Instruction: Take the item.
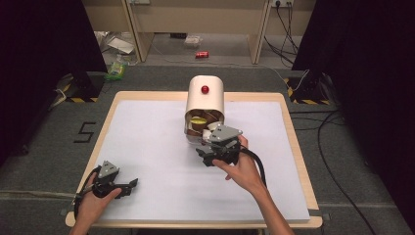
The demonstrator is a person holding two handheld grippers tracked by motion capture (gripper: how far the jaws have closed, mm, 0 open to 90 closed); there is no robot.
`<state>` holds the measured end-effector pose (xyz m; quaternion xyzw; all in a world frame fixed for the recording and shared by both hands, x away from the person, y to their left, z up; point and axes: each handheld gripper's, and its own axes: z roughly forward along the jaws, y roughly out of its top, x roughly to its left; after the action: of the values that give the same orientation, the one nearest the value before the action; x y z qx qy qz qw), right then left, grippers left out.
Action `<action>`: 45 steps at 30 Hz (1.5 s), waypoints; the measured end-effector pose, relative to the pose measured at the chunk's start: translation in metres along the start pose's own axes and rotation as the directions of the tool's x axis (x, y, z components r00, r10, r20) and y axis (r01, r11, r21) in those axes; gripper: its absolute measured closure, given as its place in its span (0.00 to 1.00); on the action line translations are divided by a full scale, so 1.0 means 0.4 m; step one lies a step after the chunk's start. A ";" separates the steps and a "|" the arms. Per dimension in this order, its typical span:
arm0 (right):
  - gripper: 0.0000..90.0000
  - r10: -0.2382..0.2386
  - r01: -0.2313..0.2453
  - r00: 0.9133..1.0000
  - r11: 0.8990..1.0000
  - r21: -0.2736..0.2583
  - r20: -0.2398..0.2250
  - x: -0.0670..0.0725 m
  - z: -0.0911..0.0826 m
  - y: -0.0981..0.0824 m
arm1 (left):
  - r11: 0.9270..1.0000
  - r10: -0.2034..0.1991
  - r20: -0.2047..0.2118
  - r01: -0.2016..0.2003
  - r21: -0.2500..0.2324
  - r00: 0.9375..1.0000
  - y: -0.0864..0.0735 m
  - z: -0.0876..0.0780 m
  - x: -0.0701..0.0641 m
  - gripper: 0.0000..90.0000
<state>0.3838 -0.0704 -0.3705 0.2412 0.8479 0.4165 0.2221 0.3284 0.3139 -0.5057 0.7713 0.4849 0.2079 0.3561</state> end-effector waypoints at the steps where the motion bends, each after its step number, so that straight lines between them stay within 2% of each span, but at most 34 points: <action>1: 0.27 0.005 -0.005 1.000 1.000 0.001 -0.005 0.002 -0.002 -0.002 | 1.000 0.000 0.000 0.000 -0.001 1.000 0.000 0.000 0.000 0.14; 7: 0.28 -0.001 0.000 1.000 1.000 -0.008 -0.023 0.018 -0.016 -0.018 | 1.000 0.000 0.000 0.000 -0.001 1.000 0.000 0.000 0.000 0.14; 20: 0.28 -0.010 0.010 1.000 1.000 -0.025 -0.021 0.037 -0.023 -0.036 | 1.000 0.000 0.000 0.000 -0.001 1.000 0.000 0.000 0.000 0.14; 37: 0.28 -0.005 0.005 0.999 1.000 -0.006 -0.033 0.046 -0.027 -0.039 | 1.000 0.001 -0.001 -0.001 -0.001 1.000 0.000 0.000 0.000 0.14; 40: 0.30 0.024 -0.025 1.000 0.999 -0.043 -0.015 0.041 -0.029 -0.035 | 1.000 0.001 -0.001 -0.001 -0.001 1.000 0.000 0.000 0.000 0.14; 44: 0.31 0.037 -0.037 0.999 0.997 -0.074 -0.003 0.034 -0.030 -0.028 | 1.000 0.001 -0.001 -0.001 -0.001 1.000 0.000 0.000 0.000 0.14; 45: 0.34 0.034 -0.034 0.999 0.997 -0.074 -0.005 0.036 -0.028 -0.023 | 1.000 0.001 -0.001 -0.001 -0.001 1.000 0.000 0.000 0.000 0.14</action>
<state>0.3638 -0.0734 -0.3744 0.2465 0.8280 0.4520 0.2224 0.3283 0.3137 -0.5058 0.7711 0.4847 0.2086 0.3563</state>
